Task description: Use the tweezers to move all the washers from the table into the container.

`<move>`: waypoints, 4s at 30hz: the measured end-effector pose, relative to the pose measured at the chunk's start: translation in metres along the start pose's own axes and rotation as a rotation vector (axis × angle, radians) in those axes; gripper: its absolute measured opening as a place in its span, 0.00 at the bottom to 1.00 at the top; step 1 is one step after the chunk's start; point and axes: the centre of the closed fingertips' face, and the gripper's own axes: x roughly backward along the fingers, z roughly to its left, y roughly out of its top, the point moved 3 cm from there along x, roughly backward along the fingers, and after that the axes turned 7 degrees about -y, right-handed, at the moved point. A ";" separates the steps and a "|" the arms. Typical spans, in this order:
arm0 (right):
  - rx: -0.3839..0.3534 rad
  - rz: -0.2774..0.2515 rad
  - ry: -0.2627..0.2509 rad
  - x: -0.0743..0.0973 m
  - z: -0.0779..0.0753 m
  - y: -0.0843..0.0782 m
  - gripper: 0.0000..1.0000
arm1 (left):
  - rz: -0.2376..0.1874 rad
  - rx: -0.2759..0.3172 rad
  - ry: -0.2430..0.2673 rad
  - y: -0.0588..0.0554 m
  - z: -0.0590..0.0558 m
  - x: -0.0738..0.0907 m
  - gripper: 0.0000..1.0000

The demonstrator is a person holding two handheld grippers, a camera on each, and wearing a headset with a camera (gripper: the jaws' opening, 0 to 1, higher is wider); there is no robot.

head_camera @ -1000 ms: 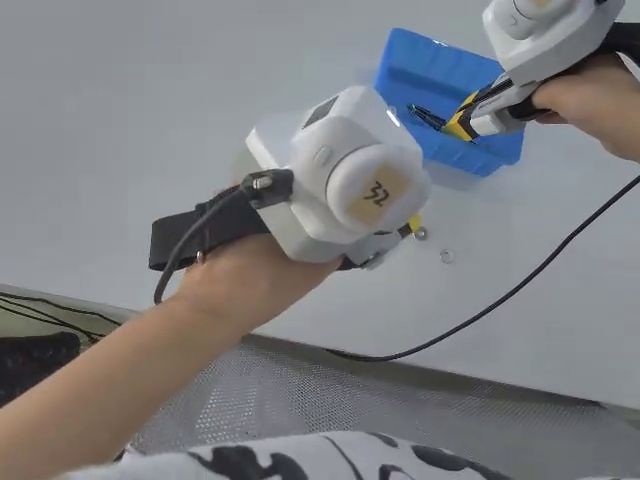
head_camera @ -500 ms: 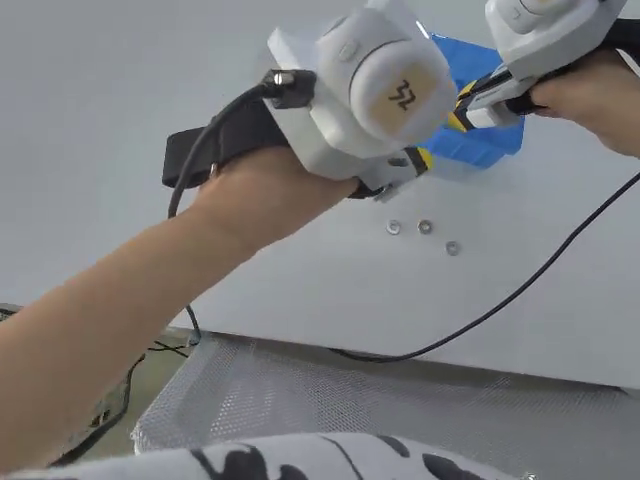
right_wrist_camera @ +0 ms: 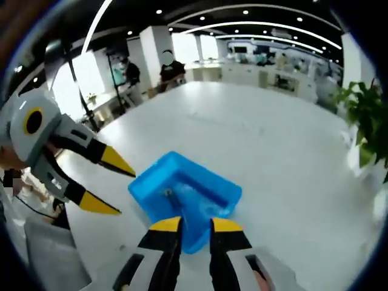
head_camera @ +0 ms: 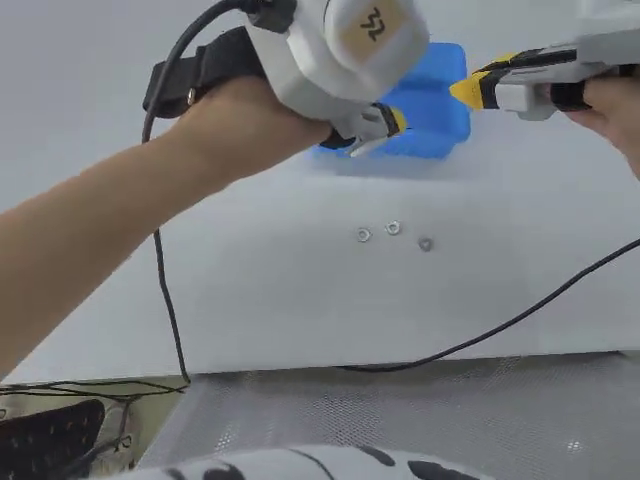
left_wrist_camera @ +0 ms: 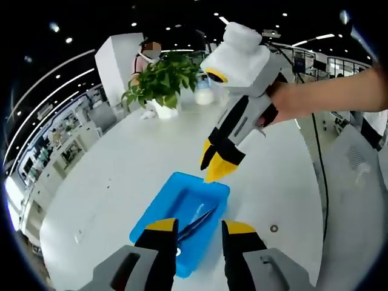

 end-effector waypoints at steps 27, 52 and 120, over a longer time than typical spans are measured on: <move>-0.387 -0.210 -0.158 0.025 -0.020 -0.090 0.08 | 0.328 -0.389 -0.495 -0.013 0.002 -0.092 0.04; -0.469 -0.189 -0.147 0.014 -0.032 -0.108 0.07 | 0.429 -0.552 -0.770 -0.013 -0.007 -0.111 0.05; 0.069 -0.252 0.161 0.051 0.116 0.017 0.19 | -0.269 -0.067 -0.214 0.032 -0.034 0.089 0.00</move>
